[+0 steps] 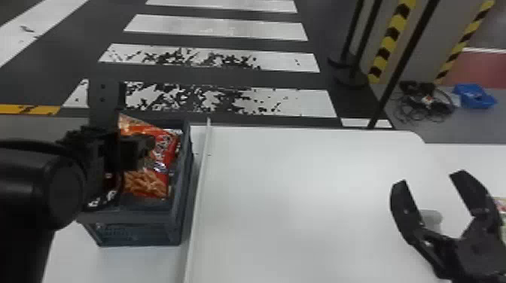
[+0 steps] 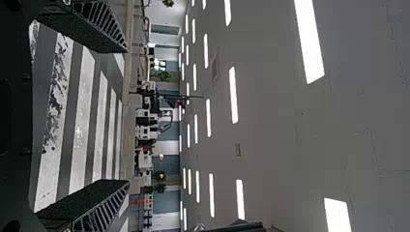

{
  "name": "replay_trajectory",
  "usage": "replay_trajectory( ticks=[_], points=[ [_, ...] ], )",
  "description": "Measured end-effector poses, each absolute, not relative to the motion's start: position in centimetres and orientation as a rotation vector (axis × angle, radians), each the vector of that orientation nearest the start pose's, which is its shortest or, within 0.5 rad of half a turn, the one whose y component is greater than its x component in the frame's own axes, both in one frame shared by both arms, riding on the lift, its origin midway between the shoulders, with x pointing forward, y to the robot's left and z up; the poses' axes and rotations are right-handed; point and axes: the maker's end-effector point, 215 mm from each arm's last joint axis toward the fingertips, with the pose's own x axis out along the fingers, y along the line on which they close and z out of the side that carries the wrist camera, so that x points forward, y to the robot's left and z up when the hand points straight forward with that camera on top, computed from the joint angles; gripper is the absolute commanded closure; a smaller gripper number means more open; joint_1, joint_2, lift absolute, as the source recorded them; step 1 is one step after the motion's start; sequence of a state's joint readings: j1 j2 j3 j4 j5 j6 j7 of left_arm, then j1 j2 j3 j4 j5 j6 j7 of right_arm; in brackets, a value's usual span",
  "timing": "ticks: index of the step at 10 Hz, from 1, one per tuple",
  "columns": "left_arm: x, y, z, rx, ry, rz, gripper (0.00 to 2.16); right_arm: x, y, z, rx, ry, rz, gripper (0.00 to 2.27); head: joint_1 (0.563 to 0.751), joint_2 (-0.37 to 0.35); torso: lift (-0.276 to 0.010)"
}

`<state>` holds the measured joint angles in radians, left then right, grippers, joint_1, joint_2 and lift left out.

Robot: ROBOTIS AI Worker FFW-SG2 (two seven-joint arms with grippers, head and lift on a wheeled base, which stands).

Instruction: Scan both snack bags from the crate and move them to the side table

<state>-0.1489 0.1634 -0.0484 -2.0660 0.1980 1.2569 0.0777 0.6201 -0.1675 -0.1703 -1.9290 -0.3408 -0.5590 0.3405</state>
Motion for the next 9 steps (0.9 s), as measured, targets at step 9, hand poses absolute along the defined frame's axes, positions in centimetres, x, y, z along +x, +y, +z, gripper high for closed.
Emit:
replay_trajectory(
  ticks=[9],
  points=[
    [53.7, 23.9, -30.8, 0.094, 0.567, -0.057, 2.09, 37.7, -29.2, -26.5, 0.028, -0.33, 0.192, 0.02, 0.695, -0.065, -0.095]
  ],
)
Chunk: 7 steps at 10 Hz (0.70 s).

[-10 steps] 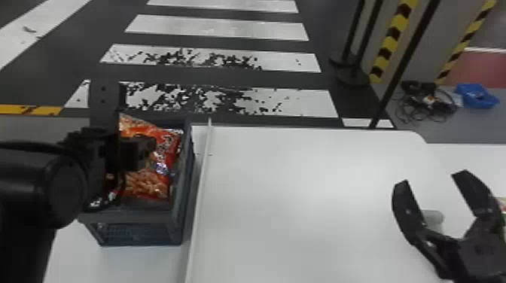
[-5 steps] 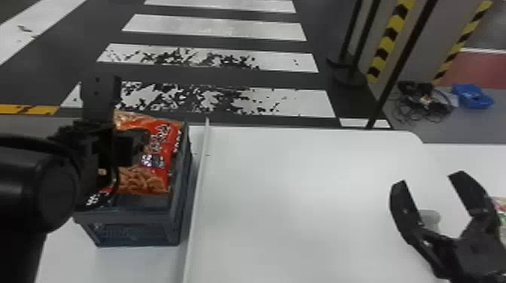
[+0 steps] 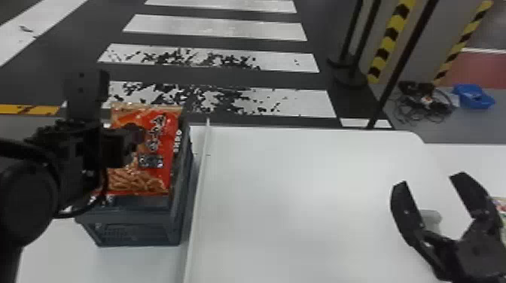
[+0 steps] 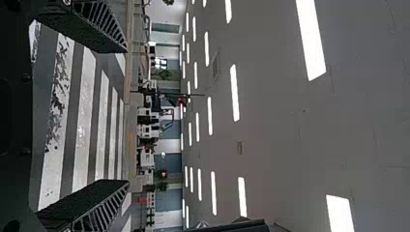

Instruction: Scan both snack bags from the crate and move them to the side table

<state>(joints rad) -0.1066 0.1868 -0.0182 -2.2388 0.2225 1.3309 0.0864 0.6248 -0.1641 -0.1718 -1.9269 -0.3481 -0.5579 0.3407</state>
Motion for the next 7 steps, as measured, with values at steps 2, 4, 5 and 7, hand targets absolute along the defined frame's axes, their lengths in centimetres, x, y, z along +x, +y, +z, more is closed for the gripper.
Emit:
replay_trajectory(
  ticks=[2, 4, 5, 7],
  points=[
    [52.8, 23.6, -29.1, 0.095, 0.527, -0.061, 2.09, 37.6, -29.2, -26.5, 0.029, -0.331, 0.192, 0.02, 0.695, -0.068, -0.095],
    [52.2, 23.6, -27.8, 0.09, 0.498, -0.066, 2.09, 37.5, -29.1, -26.5, 0.029, -0.331, 0.192, 0.02, 0.695, -0.069, -0.095],
    [51.9, 23.3, -27.2, 0.082, 0.484, -0.076, 2.09, 37.5, -29.1, -26.5, 0.03, -0.331, 0.192, 0.01, 0.695, -0.073, -0.095],
    [51.5, 22.3, -25.7, 0.074, 0.452, -0.098, 2.09, 37.4, -29.1, -26.5, 0.031, -0.332, 0.191, 0.01, 0.695, -0.083, -0.095]
  ],
)
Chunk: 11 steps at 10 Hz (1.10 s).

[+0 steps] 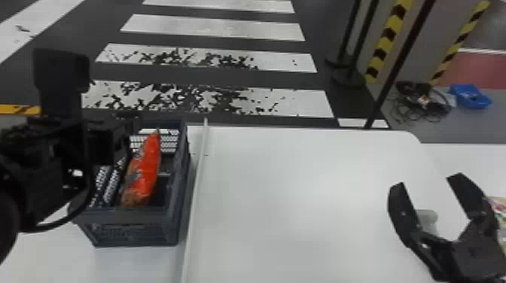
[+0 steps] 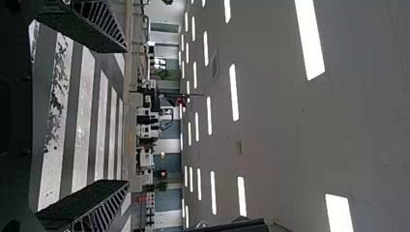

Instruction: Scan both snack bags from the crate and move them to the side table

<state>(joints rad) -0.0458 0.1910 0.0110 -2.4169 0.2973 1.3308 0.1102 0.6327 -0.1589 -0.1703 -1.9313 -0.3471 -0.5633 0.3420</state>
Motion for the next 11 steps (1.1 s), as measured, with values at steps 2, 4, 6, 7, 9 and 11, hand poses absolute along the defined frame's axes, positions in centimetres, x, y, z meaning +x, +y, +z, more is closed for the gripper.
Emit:
replay_trajectory(
  ticks=[2, 4, 6, 7, 9, 11],
  points=[
    [51.5, 22.1, -25.8, 0.082, 0.452, -0.094, 1.99, 37.2, -29.2, -26.3, 0.029, -0.338, 0.189, 0.01, 0.695, -0.09, -0.095],
    [51.7, 23.4, -27.0, 0.103, 0.474, -0.039, 1.09, 37.2, -29.1, -26.3, 0.029, -0.339, 0.19, 0.01, 0.695, -0.073, -0.095],
    [52.4, 25.1, -29.7, 0.102, 0.534, 0.003, 0.01, 37.4, -28.9, -26.3, 0.031, -0.341, 0.193, 0.01, 0.695, -0.051, -0.095],
    [52.9, 25.6, -31.1, 0.092, 0.568, 0.004, 0.01, 37.4, -29.0, -26.4, 0.031, -0.339, 0.193, 0.01, 0.695, -0.043, -0.095],
    [53.6, 26.4, -33.6, 0.072, 0.628, 0.013, 0.03, 37.4, -29.2, -26.6, 0.032, -0.335, 0.189, 0.01, 0.695, -0.036, -0.095],
    [54.0, 27.1, -36.4, 0.056, 0.691, 0.023, 0.03, 37.5, -29.3, -26.8, 0.033, -0.334, 0.188, 0.01, 0.695, -0.029, -0.095]
  ],
)
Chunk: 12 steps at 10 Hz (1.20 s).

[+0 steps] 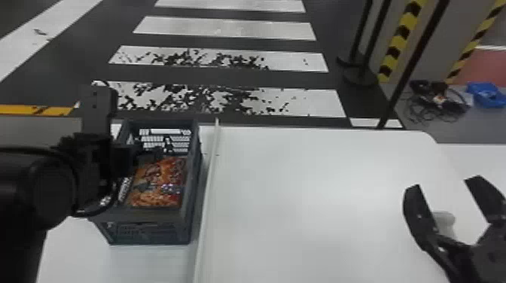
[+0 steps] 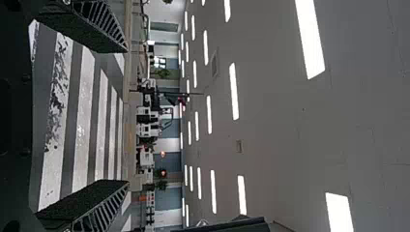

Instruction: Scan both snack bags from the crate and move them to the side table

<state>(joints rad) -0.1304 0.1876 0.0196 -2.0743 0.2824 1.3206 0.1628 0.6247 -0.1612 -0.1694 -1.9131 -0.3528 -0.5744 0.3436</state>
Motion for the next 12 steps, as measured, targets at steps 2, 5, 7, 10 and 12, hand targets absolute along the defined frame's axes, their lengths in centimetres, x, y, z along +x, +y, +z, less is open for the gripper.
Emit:
replay_trajectory(
  ticks=[2, 5, 7, 10, 12],
  points=[
    [53.9, 27.4, -39.3, 0.043, 0.755, 0.028, 0.03, 37.6, -29.3, -26.8, 0.033, -0.334, 0.19, 0.01, 0.695, -0.023, -0.095],
    [54.6, 26.6, -41.6, 0.022, 0.796, 0.015, 0.04, 37.3, -29.4, -26.6, 0.029, -0.341, 0.189, 0.01, 0.695, -0.032, -0.095],
    [55.2, 25.7, -42.6, 0.007, 0.808, 0.0, 0.21, 37.0, -29.8, -26.3, 0.026, -0.353, 0.184, 0.01, 0.695, -0.045, -0.095],
    [56.2, 24.7, -44.3, 0.007, 0.822, -0.005, 0.23, 36.6, -30.5, -25.7, 0.02, -0.369, 0.175, 0.01, 0.695, -0.07, -0.095],
    [56.5, 24.9, -45.7, 0.008, 0.837, 0.005, 0.23, 36.6, -30.8, -25.7, 0.018, -0.37, 0.173, 0.01, 0.695, -0.072, -0.095]
  ],
)
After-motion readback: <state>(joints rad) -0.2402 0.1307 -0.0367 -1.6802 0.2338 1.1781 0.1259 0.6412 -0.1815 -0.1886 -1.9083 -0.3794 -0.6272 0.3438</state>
